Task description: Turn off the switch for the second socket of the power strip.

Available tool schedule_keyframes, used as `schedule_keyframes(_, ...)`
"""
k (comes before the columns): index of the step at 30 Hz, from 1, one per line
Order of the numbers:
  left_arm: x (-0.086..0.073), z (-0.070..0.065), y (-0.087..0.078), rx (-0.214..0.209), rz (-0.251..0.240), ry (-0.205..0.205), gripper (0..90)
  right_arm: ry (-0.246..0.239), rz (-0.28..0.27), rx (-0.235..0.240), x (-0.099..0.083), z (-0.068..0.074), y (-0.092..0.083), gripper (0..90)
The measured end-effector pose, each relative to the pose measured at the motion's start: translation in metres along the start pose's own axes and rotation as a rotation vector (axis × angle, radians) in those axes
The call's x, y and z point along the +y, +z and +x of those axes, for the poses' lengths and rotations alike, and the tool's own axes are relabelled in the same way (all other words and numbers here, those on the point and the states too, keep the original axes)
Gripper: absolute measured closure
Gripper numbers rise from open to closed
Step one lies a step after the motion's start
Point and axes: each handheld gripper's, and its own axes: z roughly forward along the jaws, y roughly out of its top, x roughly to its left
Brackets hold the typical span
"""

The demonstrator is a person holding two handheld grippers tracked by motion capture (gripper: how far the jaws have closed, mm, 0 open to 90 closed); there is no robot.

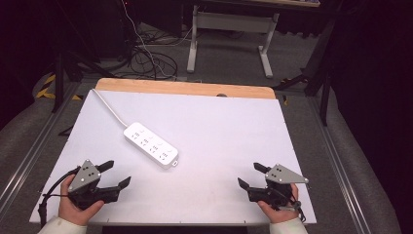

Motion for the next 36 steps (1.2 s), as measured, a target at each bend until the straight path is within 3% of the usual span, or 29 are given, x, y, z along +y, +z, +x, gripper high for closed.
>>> schedule_keyframes(10, 0.003, 0.0, -0.001, -0.002, 0.019, -0.002, 24.2, -0.011, 0.0, 0.003, -0.001, 0.001, 0.001, 24.0)
schedule_keyframes(16, 0.005, 0.002, -0.003, -0.011, 0.022, -0.024, 27.2, -0.015, 0.001, 0.006, -0.002, 0.001, 0.002, 24.0)
schedule_keyframes(21, 0.008, 0.003, -0.005, 0.0, 0.021, -0.012, 29.0, -0.015, 0.006, 0.01, -0.002, 0.001, 0.003, 24.0)
schedule_keyframes(26, 0.016, 0.009, -0.003, -0.033, 0.053, -0.037, 32.3, -0.022, 0.013, 0.006, -0.001, 0.002, 0.005, 24.3)
schedule_keyframes(32, 0.023, 0.014, -0.003, -0.034, 0.072, -0.058, 34.5, -0.025, 0.014, 0.006, -0.002, 0.002, 0.006, 25.2)
schedule_keyframes(36, 0.031, 0.016, -0.005, -0.034, 0.069, -0.051, 37.7, -0.016, 0.023, 0.009, -0.003, 0.002, 0.007, 25.2)
